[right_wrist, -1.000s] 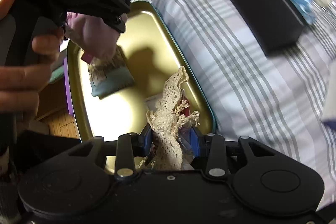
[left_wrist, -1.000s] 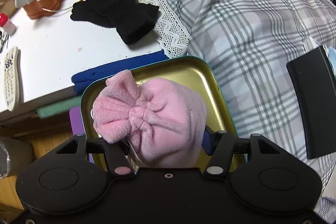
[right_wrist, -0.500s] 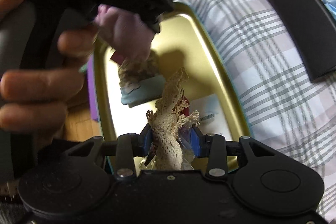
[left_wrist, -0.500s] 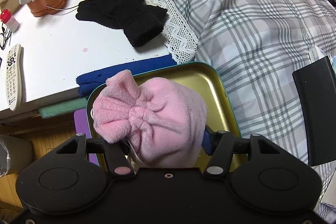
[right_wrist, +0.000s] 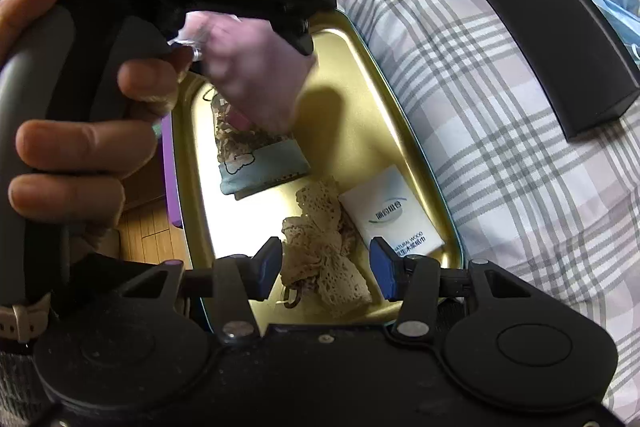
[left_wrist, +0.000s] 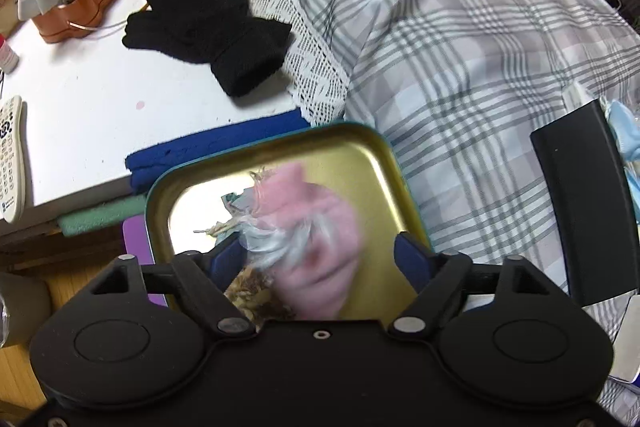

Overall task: Organize soft objects
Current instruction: 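Lower the pink pouch into the tray and open the left tool while the right tool releases the lace doily, then move both tools back over the bed toward the green scrubber and sock bundle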

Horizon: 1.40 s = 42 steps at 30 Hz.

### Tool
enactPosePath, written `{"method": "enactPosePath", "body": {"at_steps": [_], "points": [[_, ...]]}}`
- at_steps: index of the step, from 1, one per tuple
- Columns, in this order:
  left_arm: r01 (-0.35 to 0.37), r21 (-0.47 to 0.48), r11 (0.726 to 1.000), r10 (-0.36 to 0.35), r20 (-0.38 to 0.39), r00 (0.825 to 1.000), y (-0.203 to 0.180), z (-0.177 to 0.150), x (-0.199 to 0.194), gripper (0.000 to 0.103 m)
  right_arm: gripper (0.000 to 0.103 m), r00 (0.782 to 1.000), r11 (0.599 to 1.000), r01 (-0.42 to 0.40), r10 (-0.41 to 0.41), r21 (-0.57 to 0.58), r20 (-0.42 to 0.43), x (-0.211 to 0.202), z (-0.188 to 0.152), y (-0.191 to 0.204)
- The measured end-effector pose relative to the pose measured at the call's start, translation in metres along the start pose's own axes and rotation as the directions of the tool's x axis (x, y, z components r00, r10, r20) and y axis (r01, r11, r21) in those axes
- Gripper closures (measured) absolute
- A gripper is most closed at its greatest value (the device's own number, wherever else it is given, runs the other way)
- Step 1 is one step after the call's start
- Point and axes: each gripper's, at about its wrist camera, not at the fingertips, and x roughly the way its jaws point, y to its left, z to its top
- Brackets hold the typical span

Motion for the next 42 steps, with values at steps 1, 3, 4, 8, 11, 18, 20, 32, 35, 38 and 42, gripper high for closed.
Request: {"method": "enactPosePath", "body": {"at_steps": [1, 3, 4, 8, 11, 18, 20, 32, 35, 38, 42], "points": [[-0.002, 0.0, 1.0, 0.002, 0.002, 1.0, 0.001, 0.0, 0.0, 0.023, 0.055, 1.0, 1.0, 0.0, 0.0, 0.002, 0.001, -0.001, -0.001, 0.0], [-0.005, -0.005, 1.0, 0.005, -0.007, 1.0, 0.002, 0.0, 0.001, 0.023, 0.055, 1.0, 1.0, 0.0, 0.0, 0.005, 0.002, -0.003, -0.002, 0.0], [-0.002, -0.007, 1.0, 0.002, -0.013, 1.0, 0.003, 0.0, 0.002, 0.023, 0.055, 1.0, 1.0, 0.0, 0.0, 0.008, 0.003, -0.003, -0.002, 0.0], [0.007, -0.003, 1.0, -0.007, -0.029, 1.0, 0.003, -0.002, 0.004, 0.023, 0.054, 1.0, 1.0, 0.005, -0.005, 0.016, 0.005, -0.008, -0.005, -0.001], [0.011, 0.018, 1.0, -0.011, -0.023, 1.0, -0.001, -0.005, 0.002, 0.023, 0.053, 1.0, 1.0, 0.011, -0.012, 0.025, 0.002, -0.011, -0.007, -0.002], [0.01, 0.033, 0.999, -0.009, -0.026, 1.0, -0.003, -0.013, 0.006, 0.023, 0.051, 0.999, 0.998, 0.032, -0.033, 0.05, 0.022, -0.027, -0.019, -0.007], [0.011, 0.036, 0.999, -0.01, -0.029, 1.0, -0.003, -0.017, 0.008, 0.023, 0.051, 0.999, 0.997, 0.04, -0.042, 0.061, 0.032, -0.034, -0.023, -0.01], [-0.024, 0.158, 0.987, 0.017, 0.05, 0.999, -0.021, -0.064, -0.012, 0.023, 0.038, 0.993, 0.992, 0.052, -0.064, 0.116, 0.1, -0.082, -0.073, -0.048], [0.002, 0.165, 0.986, -0.009, 0.045, 0.999, -0.027, -0.084, -0.025, 0.022, 0.038, 0.991, 0.988, 0.053, -0.07, 0.145, 0.114, -0.093, -0.086, -0.068], [0.011, 0.192, 0.981, -0.017, 0.031, 0.999, -0.041, -0.098, -0.037, 0.022, 0.039, 0.986, 0.978, 0.056, -0.085, 0.2, 0.14, -0.108, -0.096, -0.094], [0.023, 0.26, 0.965, -0.035, 0.04, 0.999, -0.073, -0.106, -0.058, 0.022, 0.039, 0.972, 0.952, 0.056, -0.12, 0.3, 0.201, -0.135, -0.108, -0.136]]}}
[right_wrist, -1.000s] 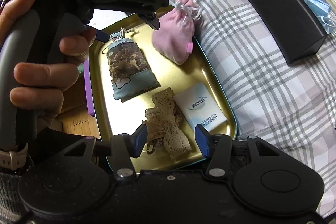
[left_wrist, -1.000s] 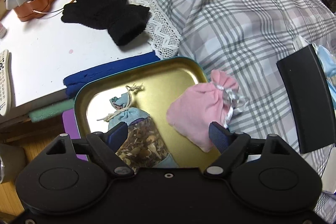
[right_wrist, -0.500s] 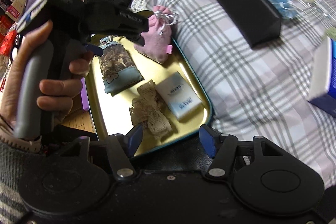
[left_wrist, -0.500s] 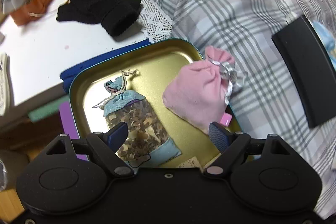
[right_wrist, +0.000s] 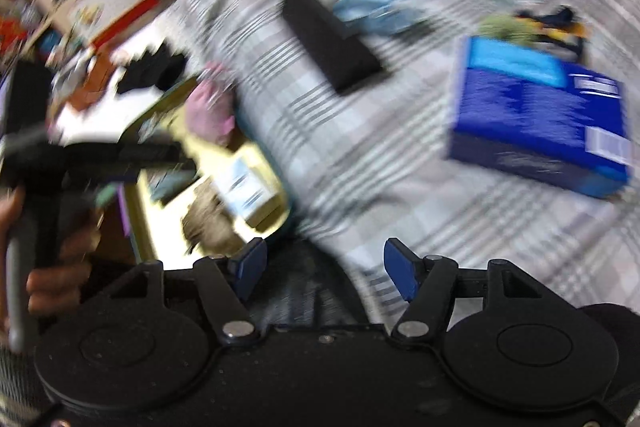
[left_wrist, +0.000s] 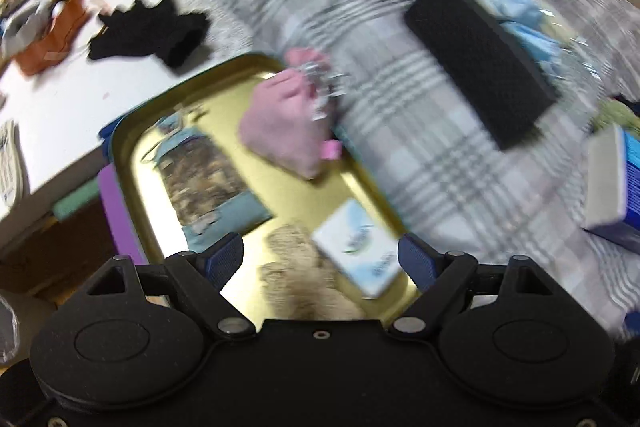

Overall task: Organize soft objects
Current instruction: 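Move both tools back over the bed toward the green scrubber and sock bundle, then grasp the green knit scrubber with the left tool while the right tool grasps the colourful sock bundle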

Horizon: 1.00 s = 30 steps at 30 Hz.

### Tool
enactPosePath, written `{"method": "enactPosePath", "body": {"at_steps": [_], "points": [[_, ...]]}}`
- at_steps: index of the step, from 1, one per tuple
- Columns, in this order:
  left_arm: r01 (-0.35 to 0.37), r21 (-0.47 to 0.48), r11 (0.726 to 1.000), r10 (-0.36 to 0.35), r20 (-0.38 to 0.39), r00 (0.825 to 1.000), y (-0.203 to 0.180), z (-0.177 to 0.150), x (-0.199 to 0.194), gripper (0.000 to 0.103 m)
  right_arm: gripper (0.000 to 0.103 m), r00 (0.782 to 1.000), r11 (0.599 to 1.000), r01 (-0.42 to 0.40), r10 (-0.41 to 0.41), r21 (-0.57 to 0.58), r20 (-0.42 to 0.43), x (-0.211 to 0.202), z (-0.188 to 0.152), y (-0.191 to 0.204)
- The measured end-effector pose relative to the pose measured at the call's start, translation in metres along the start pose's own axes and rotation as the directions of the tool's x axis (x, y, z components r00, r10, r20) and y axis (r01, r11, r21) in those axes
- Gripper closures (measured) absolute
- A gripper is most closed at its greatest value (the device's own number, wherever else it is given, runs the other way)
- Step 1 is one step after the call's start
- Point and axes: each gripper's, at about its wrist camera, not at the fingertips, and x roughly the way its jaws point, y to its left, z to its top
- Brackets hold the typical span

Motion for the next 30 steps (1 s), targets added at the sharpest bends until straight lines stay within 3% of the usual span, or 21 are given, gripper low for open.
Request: {"method": "enactPosePath", "body": {"at_steps": [7, 16, 24, 30], "points": [[0.081, 0.111, 0.991, -0.085, 0.026, 0.996, -0.06, 0.026, -0.033, 0.022, 0.038, 0.984, 0.979, 0.089, -0.115, 0.185, 0.135, -0.04, 0.021, -0.082], [0.086, 0.21, 0.974, -0.101, 0.064, 0.993, -0.123, 0.062, -0.048, 0.021, 0.03, 0.94, 0.916, 0.195, -0.276, 0.35, 0.201, -0.05, 0.064, -0.162], [0.082, 0.24, 0.967, -0.09, 0.02, 0.996, -0.153, 0.076, -0.03, 0.02, 0.017, 0.926, 0.891, 0.255, -0.337, 0.375, 0.171, -0.007, 0.114, -0.186], [0.069, 0.255, 0.964, -0.069, -0.007, 0.998, -0.165, 0.084, -0.017, 0.02, 0.003, 0.933, 0.91, 0.238, -0.311, 0.34, 0.181, 0.03, 0.145, -0.178]]}}
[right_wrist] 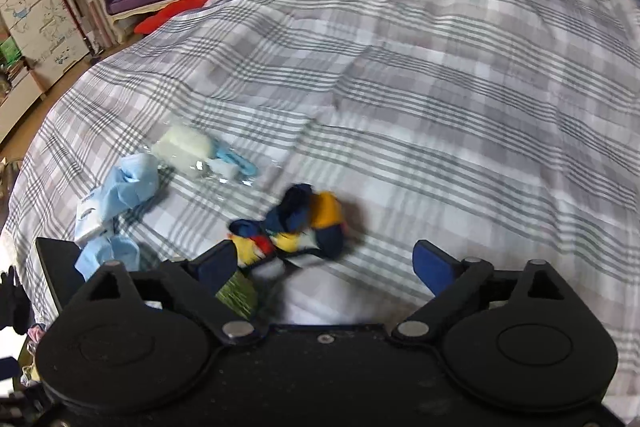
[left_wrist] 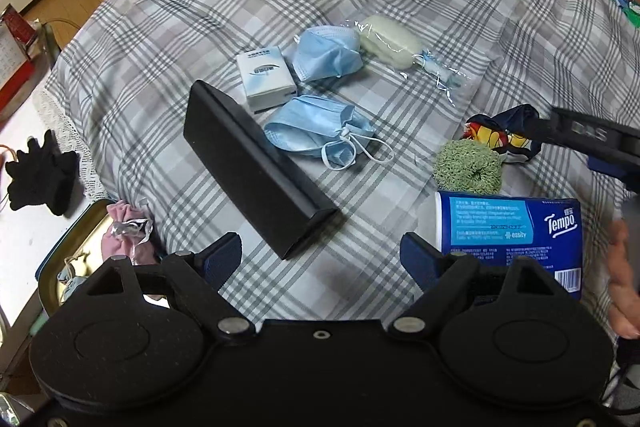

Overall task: Organize soft objects
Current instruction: 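Grasp the green knit scrubber with the left tool while the right tool grasps the colourful sock bundle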

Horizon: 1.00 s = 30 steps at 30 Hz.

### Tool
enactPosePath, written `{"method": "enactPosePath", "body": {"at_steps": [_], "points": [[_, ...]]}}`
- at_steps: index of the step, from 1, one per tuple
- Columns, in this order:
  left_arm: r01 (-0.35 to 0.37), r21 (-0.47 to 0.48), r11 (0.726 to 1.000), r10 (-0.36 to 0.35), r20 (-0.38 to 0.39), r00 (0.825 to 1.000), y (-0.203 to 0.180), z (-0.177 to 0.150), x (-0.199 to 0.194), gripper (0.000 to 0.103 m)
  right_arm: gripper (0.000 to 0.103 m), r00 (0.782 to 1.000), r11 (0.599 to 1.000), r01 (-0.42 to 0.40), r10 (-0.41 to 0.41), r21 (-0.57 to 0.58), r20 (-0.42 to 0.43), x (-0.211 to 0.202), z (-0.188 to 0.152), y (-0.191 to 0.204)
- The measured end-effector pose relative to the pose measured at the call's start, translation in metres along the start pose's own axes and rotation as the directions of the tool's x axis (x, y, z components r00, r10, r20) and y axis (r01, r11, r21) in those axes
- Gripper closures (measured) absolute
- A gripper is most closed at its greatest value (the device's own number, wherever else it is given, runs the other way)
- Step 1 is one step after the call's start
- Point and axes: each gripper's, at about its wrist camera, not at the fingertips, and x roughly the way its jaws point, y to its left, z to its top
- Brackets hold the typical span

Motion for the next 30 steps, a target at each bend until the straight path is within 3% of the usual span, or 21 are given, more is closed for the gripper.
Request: {"method": "enactPosePath", "body": {"at_steps": [6, 13, 15, 16, 18, 23, 30], "points": [[-0.013, 0.009, 1.0, 0.013, -0.012, 1.0, -0.003, 0.011, 0.01, 0.02, 0.001, 0.997, 0.998, 0.045, -0.047, -0.048, -0.055, 0.042, 0.005, 0.027], [-0.01, 0.015, 1.0, 0.01, -0.025, 1.0, -0.011, 0.022, 0.021, 0.02, 0.004, 0.991, 0.995, 0.083, -0.089, -0.058, -0.099, 0.078, 0.007, 0.029], [-0.002, 0.021, 1.0, 0.003, -0.031, 1.0, -0.016, 0.025, 0.025, 0.02, 0.021, 0.992, 0.998, 0.044, -0.049, -0.042, -0.12, 0.084, 0.008, 0.024], [0.003, 0.025, 1.0, -0.002, -0.034, 0.999, -0.02, 0.027, 0.027, 0.02, 0.025, 0.991, 1.0, 0.019, -0.022, -0.021, -0.13, 0.087, 0.009, 0.021], [0.013, 0.029, 0.999, -0.012, -0.041, 0.999, -0.026, 0.03, 0.03, 0.02, 0.033, 0.994, 1.0, 0.004, -0.004, 0.002, -0.114, 0.085, 0.01, 0.015], [0.039, 0.051, 0.998, -0.037, -0.047, 0.998, -0.047, 0.038, 0.036, 0.02, 0.039, 0.996, 0.994, -0.034, 0.042, 0.104, -0.075, 0.075, 0.015, -0.005], [0.093, 0.071, 0.993, -0.089, -0.056, 0.994, -0.081, 0.05, 0.043, 0.017, 0.039, 0.995, 0.976, 0.052, -0.068, 0.211, 0.071, 0.048, 0.017, -0.04]]}}
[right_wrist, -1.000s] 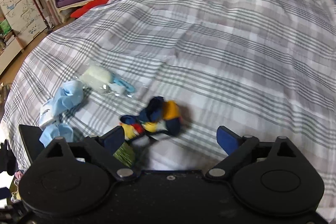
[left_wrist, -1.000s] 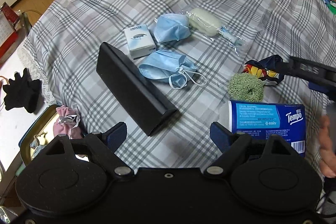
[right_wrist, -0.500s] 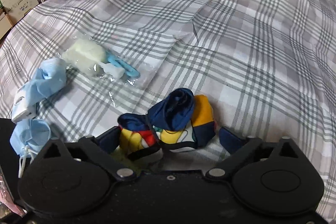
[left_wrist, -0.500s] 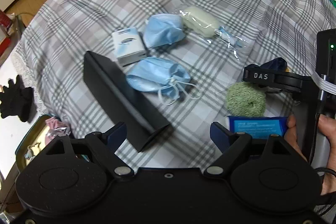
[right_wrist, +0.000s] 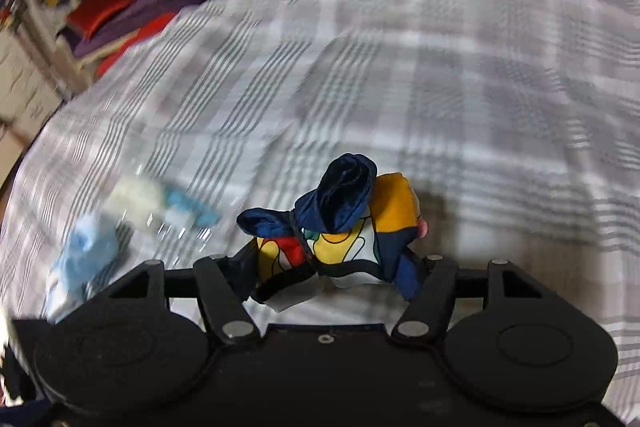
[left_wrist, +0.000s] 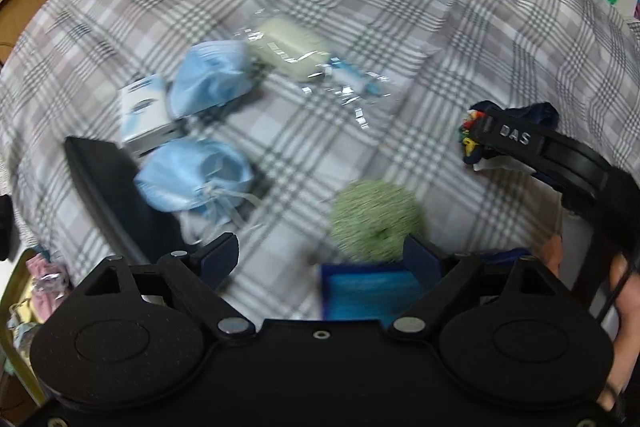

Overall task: Organize soft objects
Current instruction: 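Grasp the green knit scrubber with the left tool while the right tool grasps the colourful sock bundle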

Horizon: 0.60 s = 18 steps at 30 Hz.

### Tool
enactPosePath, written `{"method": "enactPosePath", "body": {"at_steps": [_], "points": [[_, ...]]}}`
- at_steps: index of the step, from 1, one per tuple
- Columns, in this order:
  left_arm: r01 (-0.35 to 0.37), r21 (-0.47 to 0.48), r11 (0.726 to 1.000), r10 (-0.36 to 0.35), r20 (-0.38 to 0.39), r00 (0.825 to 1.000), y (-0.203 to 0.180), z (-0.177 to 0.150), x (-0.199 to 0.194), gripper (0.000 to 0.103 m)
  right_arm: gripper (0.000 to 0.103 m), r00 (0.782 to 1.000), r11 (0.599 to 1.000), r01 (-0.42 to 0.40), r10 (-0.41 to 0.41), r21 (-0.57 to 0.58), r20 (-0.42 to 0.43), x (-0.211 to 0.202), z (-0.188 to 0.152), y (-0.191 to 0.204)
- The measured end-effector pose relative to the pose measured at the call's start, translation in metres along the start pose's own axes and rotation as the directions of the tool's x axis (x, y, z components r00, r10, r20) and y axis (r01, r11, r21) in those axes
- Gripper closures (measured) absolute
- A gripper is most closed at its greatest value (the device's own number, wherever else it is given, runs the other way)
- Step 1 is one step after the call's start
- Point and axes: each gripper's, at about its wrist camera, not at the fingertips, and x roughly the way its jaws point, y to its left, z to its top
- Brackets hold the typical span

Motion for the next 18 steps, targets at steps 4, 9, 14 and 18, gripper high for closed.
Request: {"method": "enactPosePath", "body": {"at_steps": [4, 9, 14, 18], "points": [[0.019, 0.001, 1.0, -0.019, -0.016, 1.0, -0.014, 0.008, 0.012, 0.016, 0.039, 0.995, 0.997, 0.078, -0.078, 0.008, 0.055, -0.006, -0.001, -0.012], [0.021, 0.005, 1.0, -0.021, -0.063, 0.998, -0.025, 0.011, 0.033, 0.016, 0.039, 0.994, 0.995, 0.095, -0.096, 0.035, 0.042, -0.002, 0.002, -0.024], [0.008, -0.009, 1.0, -0.009, -0.124, 0.992, -0.029, 0.011, 0.058, 0.016, 0.039, 0.994, 0.994, 0.106, -0.107, 0.032, 0.025, 0.003, 0.0, -0.024], [0.011, -0.026, 1.0, -0.014, -0.154, 0.988, -0.026, 0.013, 0.071, 0.016, 0.039, 0.995, 0.994, 0.102, -0.102, 0.036, 0.008, 0.005, 0.001, -0.027]]}}
